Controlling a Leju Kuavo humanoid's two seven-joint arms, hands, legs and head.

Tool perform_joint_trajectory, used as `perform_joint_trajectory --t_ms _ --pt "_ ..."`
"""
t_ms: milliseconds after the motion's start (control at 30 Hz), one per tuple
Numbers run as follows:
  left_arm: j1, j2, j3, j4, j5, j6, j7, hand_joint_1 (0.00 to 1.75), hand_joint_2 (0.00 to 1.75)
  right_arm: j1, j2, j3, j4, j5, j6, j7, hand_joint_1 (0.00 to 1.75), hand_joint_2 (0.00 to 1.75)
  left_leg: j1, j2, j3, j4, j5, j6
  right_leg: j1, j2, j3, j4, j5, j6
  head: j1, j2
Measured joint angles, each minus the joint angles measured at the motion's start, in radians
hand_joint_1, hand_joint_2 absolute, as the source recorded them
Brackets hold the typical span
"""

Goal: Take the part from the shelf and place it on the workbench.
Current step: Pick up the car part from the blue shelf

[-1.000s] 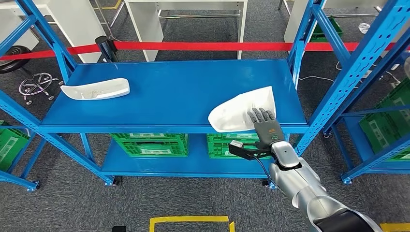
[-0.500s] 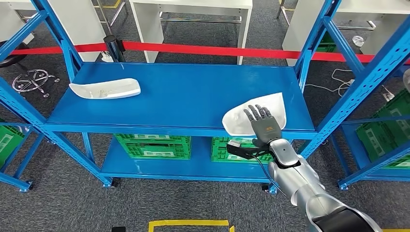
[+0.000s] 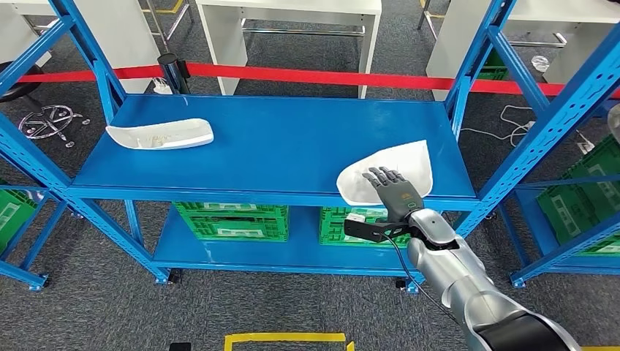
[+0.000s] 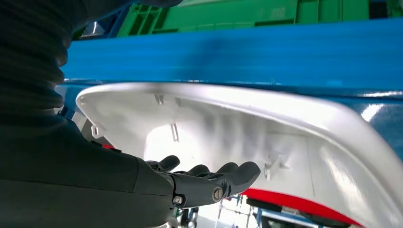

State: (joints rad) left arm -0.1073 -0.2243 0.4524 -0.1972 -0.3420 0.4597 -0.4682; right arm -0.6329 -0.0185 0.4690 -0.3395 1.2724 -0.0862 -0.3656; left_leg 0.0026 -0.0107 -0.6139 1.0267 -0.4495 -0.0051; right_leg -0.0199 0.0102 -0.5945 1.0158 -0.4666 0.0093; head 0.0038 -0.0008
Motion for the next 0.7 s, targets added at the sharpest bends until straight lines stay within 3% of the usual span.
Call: perform_joint_trajectory --t_ms 33,100,133,700 --pt "0.0 0.0 0.0 0.0 -0.001 0.0 -0.002 0.0 1.75 0.0 -0.001 -0.004 0.002 -0.004 0.011 -0.003 0.8 1.75 0.0 0.0 0.0 0.0 0.0 0.0 0.0 0.0 0.0 0.0 0.0 0.0 0.0 0.0" --pt "0.0 0.0 0.0 0.0 -0.002 0.0 -0.005 0.0 1.75 -0.001 -0.002 -0.011 0.005 -0.007 0.026 -0.002 1.61 1.75 0.0 0.0 0.0 0.0 0.0 0.0 0.001 0.0 0.0 0.0 0.0 0.0 0.0 0.0" --pt "0.0 0.0 0.0 0.0 -0.003 0.0 -0.006 0.0 1.75 -0.002 -0.004 -0.014 0.006 -0.01 0.035 0.0 1.75 1.75 0.0 0.0 0.0 0.0 0.0 0.0 0.001 0.0 0.0 0.0 0.0 0.0 0.0 0.0" --pt "-0.001 -0.001 0.0 0.0 -0.016 -0.007 0.0 0.0 1.75 -0.031 -0.027 -0.041 0.014 -0.034 0.062 0.032 1.75 1.75 0.0 0.0 0.004 0.0 0.0 0.0 0.0 0.0 0.004 0.0 -0.001 0.001 0.0 0.0"
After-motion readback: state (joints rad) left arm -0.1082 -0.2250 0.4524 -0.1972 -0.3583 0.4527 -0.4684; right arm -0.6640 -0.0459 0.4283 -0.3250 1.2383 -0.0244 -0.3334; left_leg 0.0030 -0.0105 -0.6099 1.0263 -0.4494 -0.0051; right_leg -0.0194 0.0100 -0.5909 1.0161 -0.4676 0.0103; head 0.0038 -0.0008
